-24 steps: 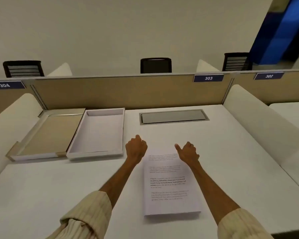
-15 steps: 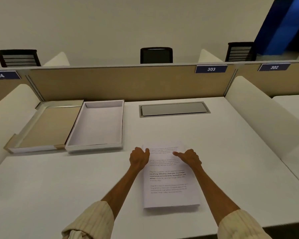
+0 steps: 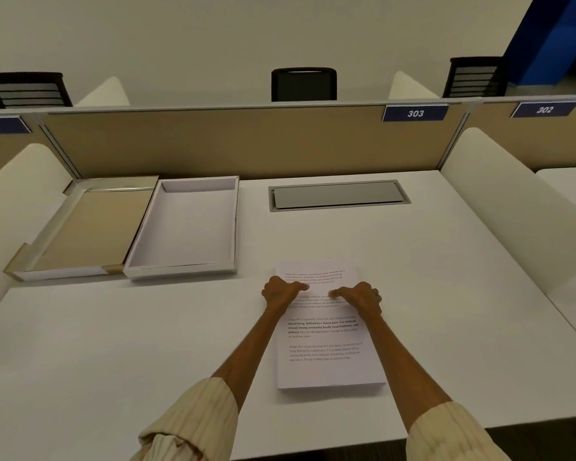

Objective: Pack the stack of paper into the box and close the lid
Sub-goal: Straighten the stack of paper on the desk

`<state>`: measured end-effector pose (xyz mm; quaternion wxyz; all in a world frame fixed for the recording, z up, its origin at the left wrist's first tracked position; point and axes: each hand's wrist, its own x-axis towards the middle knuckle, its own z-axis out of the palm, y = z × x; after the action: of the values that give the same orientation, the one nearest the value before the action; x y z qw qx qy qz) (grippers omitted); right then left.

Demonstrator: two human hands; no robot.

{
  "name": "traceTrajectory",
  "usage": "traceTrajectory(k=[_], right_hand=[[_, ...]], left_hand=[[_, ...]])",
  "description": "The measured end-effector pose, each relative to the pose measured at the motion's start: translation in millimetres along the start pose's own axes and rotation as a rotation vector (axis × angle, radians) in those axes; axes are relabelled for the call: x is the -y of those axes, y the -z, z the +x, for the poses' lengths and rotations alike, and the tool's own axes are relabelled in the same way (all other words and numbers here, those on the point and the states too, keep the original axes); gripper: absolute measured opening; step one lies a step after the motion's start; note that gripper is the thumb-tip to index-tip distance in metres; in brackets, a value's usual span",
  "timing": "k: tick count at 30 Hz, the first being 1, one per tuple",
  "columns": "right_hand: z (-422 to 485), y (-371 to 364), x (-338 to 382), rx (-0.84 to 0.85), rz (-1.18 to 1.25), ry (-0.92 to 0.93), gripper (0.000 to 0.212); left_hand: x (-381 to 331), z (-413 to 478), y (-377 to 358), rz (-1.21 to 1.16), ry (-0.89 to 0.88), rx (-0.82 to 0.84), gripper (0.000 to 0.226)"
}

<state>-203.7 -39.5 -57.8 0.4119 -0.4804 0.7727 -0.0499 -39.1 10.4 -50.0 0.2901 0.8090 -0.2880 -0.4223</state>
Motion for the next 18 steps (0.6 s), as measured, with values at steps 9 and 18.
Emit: traceTrajectory(k=[9, 18], right_hand=[[9.5, -2.7, -3.0, -0.02, 0.071, -0.03, 0.093], [17.9, -5.1, -6.3, -0.029, 0.086, -0.046, 0.098]], left_hand=[[4.2, 15.1, 12.4, -0.264, 0.136, 0.033, 0.039], [0.7, 26.1, -2.8, -0.135, 0.224, 0.036, 0.079]])
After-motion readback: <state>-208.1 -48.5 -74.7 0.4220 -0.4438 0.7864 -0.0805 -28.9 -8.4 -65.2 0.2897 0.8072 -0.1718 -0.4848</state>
